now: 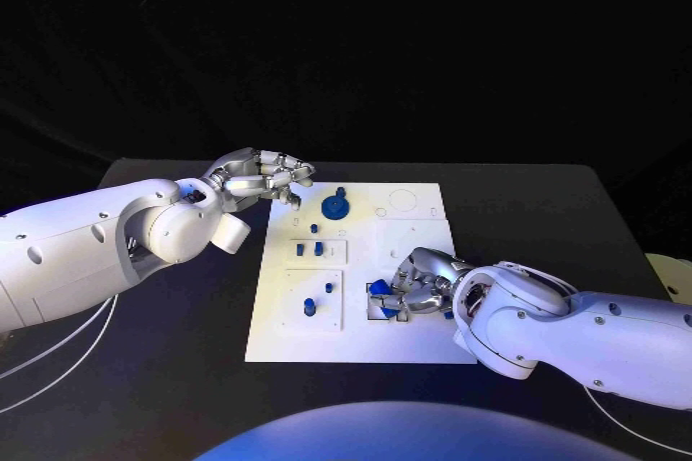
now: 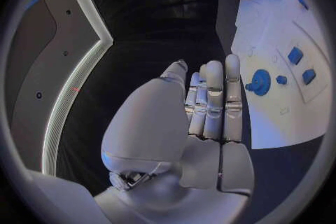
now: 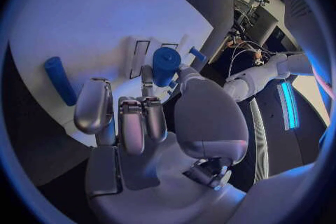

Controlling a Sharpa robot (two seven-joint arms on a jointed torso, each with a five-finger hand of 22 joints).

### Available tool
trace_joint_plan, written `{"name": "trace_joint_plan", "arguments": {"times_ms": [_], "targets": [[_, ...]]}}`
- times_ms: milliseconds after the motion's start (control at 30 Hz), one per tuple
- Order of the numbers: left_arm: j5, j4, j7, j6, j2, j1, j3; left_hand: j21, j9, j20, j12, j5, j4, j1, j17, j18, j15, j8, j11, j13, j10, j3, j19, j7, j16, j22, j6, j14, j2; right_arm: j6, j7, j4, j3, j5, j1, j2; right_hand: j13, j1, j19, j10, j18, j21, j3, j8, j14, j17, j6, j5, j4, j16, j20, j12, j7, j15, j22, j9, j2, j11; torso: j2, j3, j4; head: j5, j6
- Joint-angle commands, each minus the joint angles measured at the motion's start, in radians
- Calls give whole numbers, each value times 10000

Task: Assemble the parts on the task board

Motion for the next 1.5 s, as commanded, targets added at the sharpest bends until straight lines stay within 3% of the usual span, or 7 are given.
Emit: {"name": "trace_joint_plan", "arguments": {"times_ms": [33,367,567,667,967,1167,1500], "targets": [[63,35,41,166,6,5,6,-50,-14,-7,-68,-68,14,-87,-5,95,-9,57,1,-9,40,70,78,22,-56,-13,22,-22,-22,135,-63,-71,-3,-276,-19,38,1896,-215,-8,646,-105,-70,-162,-55,1020,2528,40,-76,9,56,-29,-60,41,-78,614,37,-55,-64,-1,-4,3,-18,24],[57,33,-11,94,-4,5,6,-77,-20,-2,-66,-52,22,-163,-4,93,-3,57,5,-14,38,96,80,27,-62,-19,5,-30,-17,142,-48,-128,-4,-337,-24,139,1821,-672,-36,601,-90,-201,-1072,-90,1009,2474,11,305,15,43,-20,-154,53,-67,607,180,-105,-51,5,-3,6,21,4],[59,34,-11,106,-6,6,6,-84,-21,-1,-66,-45,23,-182,-4,93,-1,58,7,-15,37,101,79,28,-63,-20,2,-32,-14,105,-56,-147,-4,-431,-25,147,1755,-882,-53,560,-79,-297,-1876,-125,1001,2437,-38,76,26,32,-6,-236,74,-51,602,279,16,-32,-2,-3,-2,3,11],[60,32,-10,108,-7,6,6,-90,-22,0,-65,-38,23,-202,-4,93,0,57,8,-16,36,106,80,29,-64,-21,-3,-33,-10,88,-51,-142,-4,-481,-25,146,1732,-1201,-54,545,-75,-343,-2582,-143,1001,2436,-58,-319,46,31,3,-266,85,-42,611,348,-103,-22,-1,3,-4,-4,11],[60,26,-14,105,-10,6,5,-95,-23,1,-65,-35,23,-220,-3,92,1,58,9,-18,35,111,80,30,-64,-22,-6,-34,-9,-105,-15,131,-3,-691,-37,-12,1737,-1310,-43,548,-78,-342,-2815,-155,1001,2438,-65,-328,47,31,7,-262,88,-39,630,388,-129,-19,0,11,-3,-25,33],[60,15,-19,100,-13,6,5,-95,-23,1,-65,-35,23,-220,-3,92,1,58,9,-18,35,111,80,30,-64,-22,-6,-34,-9,-150,226,488,-2,-716,-39,-338,1801,-380,-6,589,-87,-316,-2504,-165,1008,2468,-24,226,1,38,-4,-191,62,-55,682,469,270,-40,-5,6,-2,-18,33],[60,-5,-23,103,-7,5,4,-95,-23,1,-65,-35,23,-220,-3,92,1,58,9,-18,35,111,80,30,-64,-22,-6,-34,-9,133,326,774,-1,-796,-31,-631,1768,658,10,579,-89,-341,-2535,-186,1012,2489,31,184,-18,43,-33,-231,28,-86,721,556,142,-75,-2,5,-4,6,20]]}}
